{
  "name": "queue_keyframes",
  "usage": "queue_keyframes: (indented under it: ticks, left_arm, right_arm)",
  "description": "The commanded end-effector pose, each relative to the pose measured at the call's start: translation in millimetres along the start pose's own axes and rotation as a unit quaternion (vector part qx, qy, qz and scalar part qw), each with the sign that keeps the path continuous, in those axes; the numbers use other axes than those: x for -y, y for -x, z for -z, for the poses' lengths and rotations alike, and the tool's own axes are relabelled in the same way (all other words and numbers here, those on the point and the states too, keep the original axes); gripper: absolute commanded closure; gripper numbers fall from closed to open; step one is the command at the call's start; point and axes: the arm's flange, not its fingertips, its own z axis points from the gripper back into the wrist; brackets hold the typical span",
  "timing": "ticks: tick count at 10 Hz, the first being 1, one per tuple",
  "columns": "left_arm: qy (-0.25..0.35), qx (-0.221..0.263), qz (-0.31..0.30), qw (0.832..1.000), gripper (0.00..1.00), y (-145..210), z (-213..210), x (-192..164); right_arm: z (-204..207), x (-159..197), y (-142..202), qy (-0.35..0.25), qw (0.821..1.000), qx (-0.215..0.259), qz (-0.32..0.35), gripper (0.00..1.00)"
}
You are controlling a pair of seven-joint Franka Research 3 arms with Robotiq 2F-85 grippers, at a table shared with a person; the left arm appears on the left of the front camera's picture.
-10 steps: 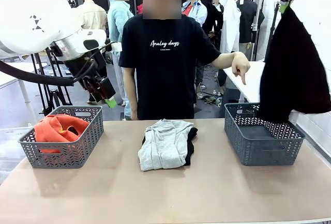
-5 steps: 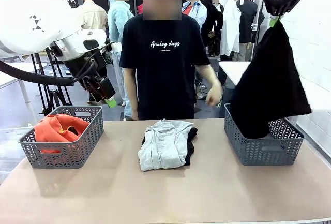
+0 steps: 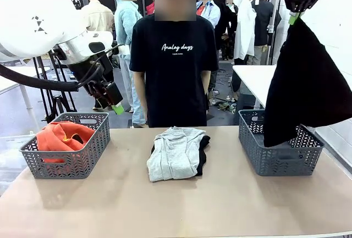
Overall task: Sort the tops and bottoms.
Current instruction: Sort the clothes according to human instructions.
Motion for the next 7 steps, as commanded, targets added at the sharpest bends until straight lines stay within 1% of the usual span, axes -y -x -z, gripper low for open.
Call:
queue_keyframes:
  ticks: [1, 2, 3, 4, 5, 7]
  left_arm:
    - [-0.001, 0.000, 0.000, 1.000, 0.24, 0.7, -0.7, 0.5]
    - [-0.001, 0.000, 0.000, 1.000, 0.24, 0.7, -0.7, 0.5]
    - [-0.001, 0.000, 0.000, 1.000, 0.24, 0.7, -0.7, 0.5]
    - [-0.001, 0.000, 0.000, 1.000, 0.24, 0.7, -0.7, 0.5]
    - [-0.001, 0.000, 0.000, 1.000, 0.24, 0.7, -0.7, 0.5]
    - [-0.001, 0.000, 0.000, 1.000, 0.24, 0.7, -0.7, 0.5]
  right_arm:
    - [-0.2, -0.3, 0.0, 0.000, 1.000, 0.000, 0.000, 1.00]
    - [32.6, 20.0, -16.3, -0.050, 0.998, -0.040, 0.005, 1.00]
    - [58.4, 38.5, -26.5, -0.069, 0.995, -0.062, 0.025, 1.00]
    - [79.4, 49.9, -32.5, -0.099, 0.992, -0.078, 0.027, 1.00]
    - [100.0, 56.8, -37.7, -0.110, 0.989, -0.092, 0.027, 1.00]
    - [153.5, 56.8, -41.0, -0.136, 0.981, -0.139, 0.020, 1.00]
